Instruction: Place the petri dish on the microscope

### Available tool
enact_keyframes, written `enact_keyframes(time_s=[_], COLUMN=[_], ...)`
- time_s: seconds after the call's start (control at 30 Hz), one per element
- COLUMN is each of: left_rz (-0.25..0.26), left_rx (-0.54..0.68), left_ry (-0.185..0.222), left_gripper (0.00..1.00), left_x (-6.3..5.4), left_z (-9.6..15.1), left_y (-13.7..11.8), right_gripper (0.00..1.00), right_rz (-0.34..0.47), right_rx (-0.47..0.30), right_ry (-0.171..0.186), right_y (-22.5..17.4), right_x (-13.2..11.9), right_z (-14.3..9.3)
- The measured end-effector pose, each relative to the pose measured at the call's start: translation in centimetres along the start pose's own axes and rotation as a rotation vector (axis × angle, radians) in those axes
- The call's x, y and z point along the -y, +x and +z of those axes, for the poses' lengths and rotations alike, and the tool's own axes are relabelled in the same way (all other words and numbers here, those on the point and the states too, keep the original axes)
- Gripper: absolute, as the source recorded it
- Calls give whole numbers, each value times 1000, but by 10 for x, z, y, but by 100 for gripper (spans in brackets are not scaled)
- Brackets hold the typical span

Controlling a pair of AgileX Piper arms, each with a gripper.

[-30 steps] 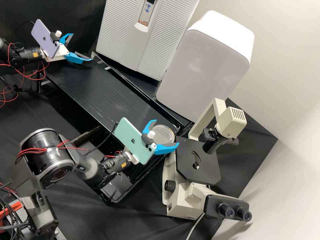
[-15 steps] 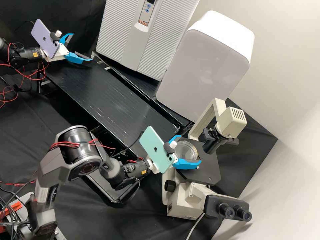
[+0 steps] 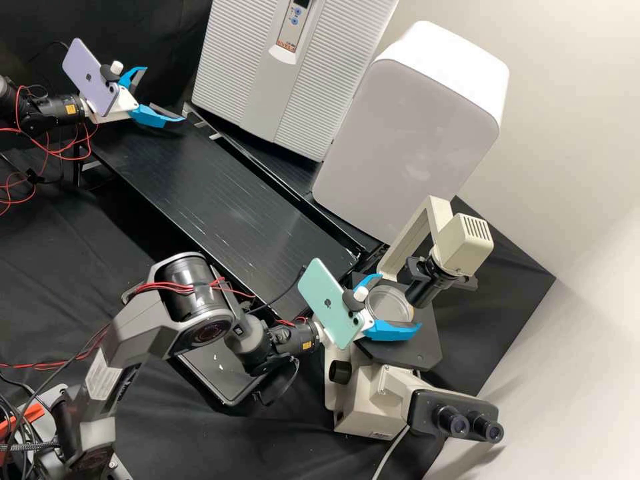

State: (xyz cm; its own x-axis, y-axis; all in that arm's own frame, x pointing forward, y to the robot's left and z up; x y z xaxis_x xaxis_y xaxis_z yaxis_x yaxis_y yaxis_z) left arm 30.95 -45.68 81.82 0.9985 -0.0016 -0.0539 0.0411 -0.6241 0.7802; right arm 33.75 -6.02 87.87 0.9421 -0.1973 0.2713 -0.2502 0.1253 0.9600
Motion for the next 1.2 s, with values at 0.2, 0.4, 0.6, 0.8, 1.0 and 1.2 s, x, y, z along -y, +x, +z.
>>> enact_keyframes(time_s=[0.2, 0.4, 0.6, 0.8, 1.0, 1.2], left_rz=[0, 0, 0, 0, 0, 0], left_rx=[0, 0, 0, 0, 0, 0], left_ry=[0, 0, 0, 0, 0, 0], left_gripper=[100, 100, 100, 100, 100, 100], left_x=[0, 0, 0, 0, 0, 0], left_z=[0, 0, 0, 0, 0, 0], left_y=[0, 0, 0, 0, 0, 0], right_gripper=[0, 100, 100, 100, 100, 100], right_rz=[-9, -15, -15, -13, 8, 29], right_rx=[-13, -21, -21, -23, 13, 51], right_ry=[-23, -34, -34, -34, -14, 0], right_y=[1, 1, 1, 1, -6, -27], right_x=[-3, -4, -4, -5, -11, -23], right_z=[4, 5, 5, 4, 6, 10])
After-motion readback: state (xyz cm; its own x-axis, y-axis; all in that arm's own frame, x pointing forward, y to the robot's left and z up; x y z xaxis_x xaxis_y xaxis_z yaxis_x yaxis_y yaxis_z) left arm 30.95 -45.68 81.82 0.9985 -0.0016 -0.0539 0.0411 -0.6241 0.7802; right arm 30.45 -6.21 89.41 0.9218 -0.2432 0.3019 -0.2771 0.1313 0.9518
